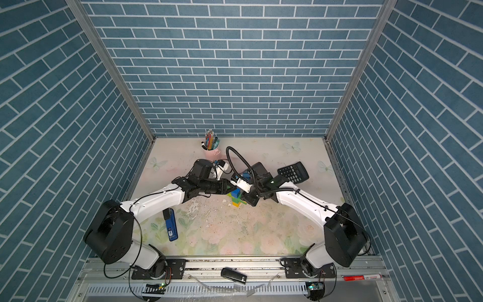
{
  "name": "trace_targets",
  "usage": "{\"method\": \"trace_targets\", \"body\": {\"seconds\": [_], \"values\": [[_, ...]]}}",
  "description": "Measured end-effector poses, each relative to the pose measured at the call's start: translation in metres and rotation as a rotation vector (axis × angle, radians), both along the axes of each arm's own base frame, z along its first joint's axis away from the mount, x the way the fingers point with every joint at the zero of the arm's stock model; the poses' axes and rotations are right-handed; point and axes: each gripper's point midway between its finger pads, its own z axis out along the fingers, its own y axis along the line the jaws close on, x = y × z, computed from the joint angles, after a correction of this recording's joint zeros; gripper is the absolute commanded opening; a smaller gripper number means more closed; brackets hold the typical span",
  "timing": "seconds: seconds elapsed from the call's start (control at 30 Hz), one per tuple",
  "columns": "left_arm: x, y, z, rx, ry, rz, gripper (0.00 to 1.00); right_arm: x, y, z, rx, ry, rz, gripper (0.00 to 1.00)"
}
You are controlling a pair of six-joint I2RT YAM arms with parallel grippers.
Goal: Assemble a fork with lego
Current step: Assemble the lego brick with the lego brick.
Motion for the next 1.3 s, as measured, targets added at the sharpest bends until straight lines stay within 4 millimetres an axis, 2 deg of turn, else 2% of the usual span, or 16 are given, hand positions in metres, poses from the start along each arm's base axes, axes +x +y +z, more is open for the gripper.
{"method": "trace_targets", "body": {"seconds": [0.4, 0.43, 0.47, 0.53, 0.63, 0.73, 0.9, 1.03, 1.13, 1.3], "values": [[0.000, 0.000, 0.000, 0.000, -0.001, 0.000, 0.24, 0.001, 0.001, -0.001, -0.009, 0.010, 0.000, 0.00], [0.000, 0.000, 0.000, 0.000, -0.001, 0.000, 0.24, 0.001, 0.001, -0.001, -0.009, 0.010, 0.000, 0.14], [0.000, 0.000, 0.000, 0.000, -0.001, 0.000, 0.24, 0.001, 0.001, -0.001, -0.008, 0.010, 0.000, 0.32], [0.000, 0.000, 0.000, 0.000, -0.001, 0.001, 0.24, 0.002, 0.001, -0.001, -0.004, 0.015, -0.011, 0.90], [0.000, 0.000, 0.000, 0.000, 0.000, 0.001, 0.24, 0.000, -0.001, -0.006, -0.006, 0.027, -0.018, 0.97], [0.000, 0.000, 0.000, 0.000, 0.000, 0.001, 0.24, 0.000, 0.000, -0.007, 0.006, 0.037, -0.028, 0.98], [-0.001, 0.001, 0.000, -0.001, -0.002, 0.000, 0.24, 0.005, 0.002, 0.010, 0.089, -0.014, -0.082, 0.98], [-0.001, 0.001, 0.000, -0.002, -0.003, 0.001, 0.24, 0.016, -0.010, 0.031, 0.209, -0.094, -0.246, 0.99], [-0.001, 0.001, 0.000, -0.002, -0.003, 0.001, 0.24, 0.021, -0.020, 0.040, 0.312, -0.082, -0.407, 0.99], [-0.001, 0.001, 0.000, -0.002, -0.003, 0.000, 0.24, 0.019, -0.026, 0.034, 0.545, 0.074, -0.639, 0.99]]}}
